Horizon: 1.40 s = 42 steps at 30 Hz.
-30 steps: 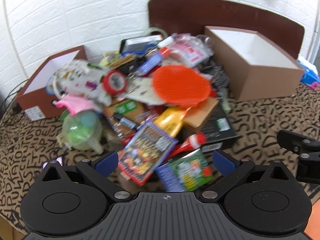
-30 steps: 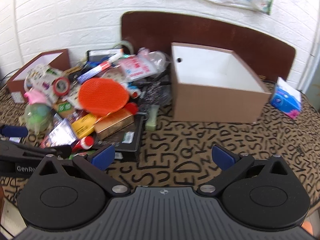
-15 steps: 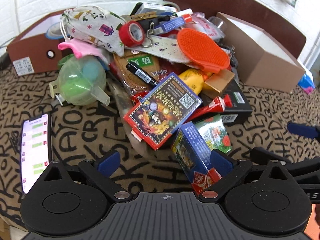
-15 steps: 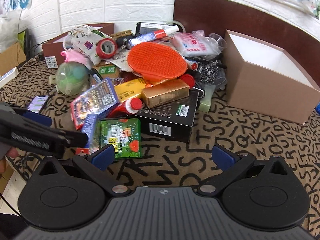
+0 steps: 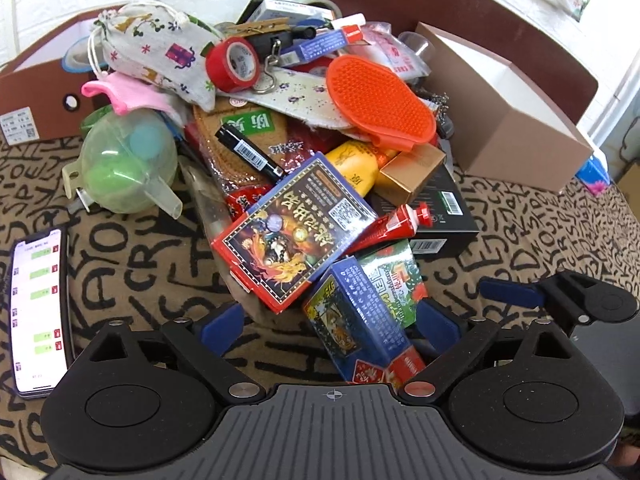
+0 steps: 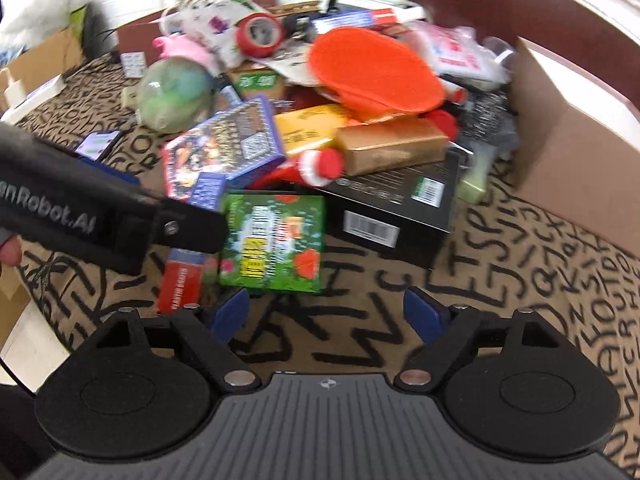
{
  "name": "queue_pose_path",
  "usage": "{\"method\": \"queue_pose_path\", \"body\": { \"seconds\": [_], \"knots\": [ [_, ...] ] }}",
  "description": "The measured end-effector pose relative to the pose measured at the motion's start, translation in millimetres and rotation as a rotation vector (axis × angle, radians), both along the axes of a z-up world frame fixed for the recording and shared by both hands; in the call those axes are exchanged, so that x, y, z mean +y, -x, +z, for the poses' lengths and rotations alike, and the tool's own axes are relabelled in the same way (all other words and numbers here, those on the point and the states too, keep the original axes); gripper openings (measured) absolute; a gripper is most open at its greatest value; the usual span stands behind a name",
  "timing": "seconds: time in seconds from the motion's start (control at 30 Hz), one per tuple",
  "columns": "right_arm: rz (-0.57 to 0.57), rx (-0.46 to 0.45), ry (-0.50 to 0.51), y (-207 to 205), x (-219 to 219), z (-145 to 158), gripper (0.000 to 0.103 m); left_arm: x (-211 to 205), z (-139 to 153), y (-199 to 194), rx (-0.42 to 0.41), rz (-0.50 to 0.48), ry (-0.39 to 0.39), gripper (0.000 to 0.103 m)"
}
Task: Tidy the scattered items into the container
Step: 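Grasp the blue box with the left gripper while the right gripper grasps the green box, then lift both held boxes and carry them over the white box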
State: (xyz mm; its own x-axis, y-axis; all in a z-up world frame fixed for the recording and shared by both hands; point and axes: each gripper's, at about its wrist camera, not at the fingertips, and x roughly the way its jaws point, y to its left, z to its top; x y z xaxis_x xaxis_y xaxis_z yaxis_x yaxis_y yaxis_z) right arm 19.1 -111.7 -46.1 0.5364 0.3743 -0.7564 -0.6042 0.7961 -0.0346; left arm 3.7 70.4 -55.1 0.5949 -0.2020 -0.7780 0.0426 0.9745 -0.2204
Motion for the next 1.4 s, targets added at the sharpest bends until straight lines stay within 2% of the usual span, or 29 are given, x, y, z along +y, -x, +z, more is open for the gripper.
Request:
{"method": "queue_pose_path", "body": {
  "seconds": [0.13,0.2,0.33,0.37,0.43,0.5,0.63,0.67,0.7,0.77,0.8,0.97,1.03,1.07,1.13,1.2,1.27,1.4],
  "knots": [
    [0.045,0.012,-0.020,0.0,8.1,1.8,0.087,1.6,-11.7,-3.7,0.046,0.008,-0.035,0.096],
    [0.063,0.011,-0.013,1.5,13.6,1.0,0.087,7.3,-19.4,-3.6,0.081,0.017,-0.031,0.089],
    [0.062,0.019,0.003,1.0,19.4,-2.7,0.086,23.1,-24.6,-0.6,0.108,0.040,0.042,0.082],
    [0.056,0.021,0.001,-0.4,20.5,-3.2,0.085,25.1,-24.9,0.1,0.111,0.035,0.060,0.077],
    [0.050,0.021,-0.007,-2.8,22.1,-4.0,0.083,25.4,-24.8,1.6,0.108,0.022,0.072,0.071],
    [0.045,0.022,-0.006,-5.8,23.7,-5.9,0.077,23.9,-24.0,2.6,0.108,0.008,0.075,0.065],
    [0.039,0.048,-0.016,-12.2,26.0,-13.4,0.067,24.2,-23.6,3.1,0.114,0.002,0.094,0.065],
    [0.036,0.054,-0.017,-13.0,26.5,-15.2,0.066,24.6,-24.7,2.2,0.121,0.000,0.106,0.056],
    [0.034,0.053,-0.018,-12.8,26.4,-15.5,0.066,24.9,-26.0,1.5,0.128,-0.006,0.127,0.038],
    [0.033,0.037,-0.009,-10.6,23.9,-13.2,0.065,24.6,-26.3,1.5,0.137,-0.025,0.170,0.024],
    [0.029,0.027,0.001,-9.8,21.8,-11.4,0.065,22.3,-25.6,1.7,0.140,-0.041,0.168,0.022],
    [-0.011,0.029,0.042,-7.7,2.9,-3.0,0.065,6.3,-20.9,2.2,0.133,-0.127,0.145,0.017],
    [-0.034,0.038,0.052,-8.0,-3.8,-3.2,0.065,-0.4,-24.1,-0.9,0.138,-0.135,0.115,0.020],
    [-0.046,0.045,0.052,-8.7,-6.5,-4.0,0.066,-3.0,-26.9,-2.8,0.146,-0.136,0.102,0.031],
    [-0.064,0.065,0.040,-10.5,-10.1,-6.6,0.066,-6.3,-34.0,-6.5,0.173,-0.143,0.105,0.036],
    [-0.071,0.070,0.033,-10.9,-10.9,-8.4,0.067,-7.7,-39.6,-8.8,0.187,-0.140,0.109,0.034],
    [-0.071,0.064,0.030,-10.9,-9.3,-9.0,0.067,-8.2,-38.6,-8.7,0.185,-0.148,0.116,0.018],
    [-0.076,0.061,0.011,-12.7,-10.0,-9.0,0.069,-8.8,-37.2,-6.1,0.185,-0.156,0.105,0.020]
  ]
}}
